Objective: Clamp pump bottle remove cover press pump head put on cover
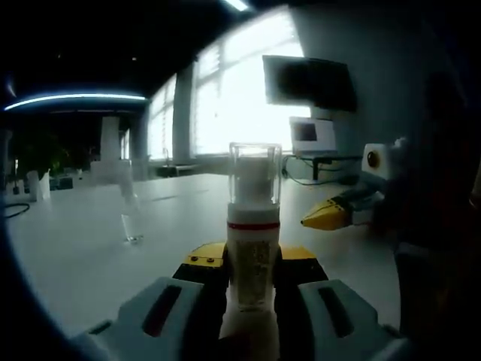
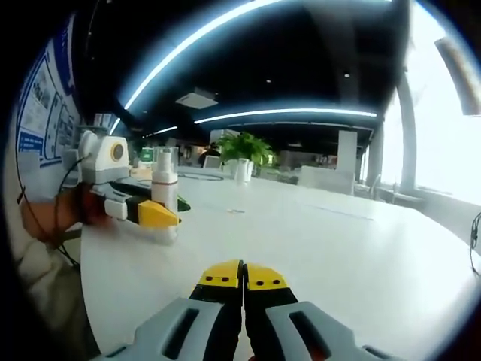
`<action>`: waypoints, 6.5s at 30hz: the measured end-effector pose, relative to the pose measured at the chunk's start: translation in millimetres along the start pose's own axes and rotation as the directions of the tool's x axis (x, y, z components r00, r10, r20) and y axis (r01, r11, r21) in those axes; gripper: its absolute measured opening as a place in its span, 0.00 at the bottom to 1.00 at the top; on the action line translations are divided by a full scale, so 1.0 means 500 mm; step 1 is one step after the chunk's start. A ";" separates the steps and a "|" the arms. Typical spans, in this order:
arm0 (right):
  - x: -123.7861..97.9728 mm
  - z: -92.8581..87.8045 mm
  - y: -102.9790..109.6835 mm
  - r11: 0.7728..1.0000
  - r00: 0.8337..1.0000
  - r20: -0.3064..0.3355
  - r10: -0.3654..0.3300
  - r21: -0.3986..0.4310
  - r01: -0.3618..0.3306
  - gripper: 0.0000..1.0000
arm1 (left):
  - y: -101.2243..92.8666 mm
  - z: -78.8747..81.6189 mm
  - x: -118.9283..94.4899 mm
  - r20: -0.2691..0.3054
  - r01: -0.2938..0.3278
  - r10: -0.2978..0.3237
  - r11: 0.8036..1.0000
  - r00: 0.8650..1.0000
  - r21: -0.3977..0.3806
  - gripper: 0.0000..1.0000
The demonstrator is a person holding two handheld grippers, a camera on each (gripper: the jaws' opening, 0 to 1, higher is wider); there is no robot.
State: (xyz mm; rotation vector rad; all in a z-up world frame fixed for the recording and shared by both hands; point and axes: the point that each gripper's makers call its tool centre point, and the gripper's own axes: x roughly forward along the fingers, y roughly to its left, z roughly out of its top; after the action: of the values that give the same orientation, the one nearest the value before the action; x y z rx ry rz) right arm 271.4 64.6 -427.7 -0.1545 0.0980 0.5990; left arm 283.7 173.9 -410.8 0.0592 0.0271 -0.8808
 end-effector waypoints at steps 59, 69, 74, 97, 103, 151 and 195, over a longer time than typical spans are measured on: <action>-0.001 0.008 -0.009 0.999 0.999 0.023 -0.034 0.008 0.033 0.00 | 0.083 0.082 0.208 -0.007 -0.150 0.150 0.989 0.989 0.000 0.14; -0.001 0.006 -0.009 0.999 0.999 0.016 -0.034 0.007 0.034 0.00 | 0.135 0.077 0.266 0.000 -0.172 0.172 0.985 0.985 -0.017 0.14; 0.000 0.004 -0.008 0.999 0.999 0.009 -0.034 0.005 0.034 0.00 | 0.135 0.084 0.282 0.020 -0.154 0.156 0.986 0.988 -0.067 0.14; 0.000 0.004 -0.009 0.999 0.999 0.007 -0.035 -0.009 0.035 0.00 | 0.158 0.040 0.382 -0.023 -0.206 0.205 0.977 0.978 -0.045 0.14; -0.002 0.003 -0.015 0.999 0.999 0.009 -0.041 -0.003 0.041 0.00 | 0.157 0.030 0.396 -0.027 -0.218 0.217 0.975 0.976 -0.049 0.14; 0.002 0.001 -0.008 0.999 1.000 0.001 -0.029 -0.016 0.029 0.00 | 0.172 0.012 0.404 -0.014 -0.232 0.232 0.973 0.973 -0.008 0.20; 0.002 0.002 -0.006 1.000 1.000 0.007 -0.021 -0.014 0.021 0.00 | 0.182 0.020 0.362 -0.003 -0.265 0.265 0.964 0.964 -0.010 0.22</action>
State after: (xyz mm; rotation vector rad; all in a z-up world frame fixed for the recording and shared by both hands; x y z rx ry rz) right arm 274.1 62.8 -426.3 -0.1672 0.0859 0.5790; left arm 469.2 91.7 -405.7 0.0529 0.0241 -0.6128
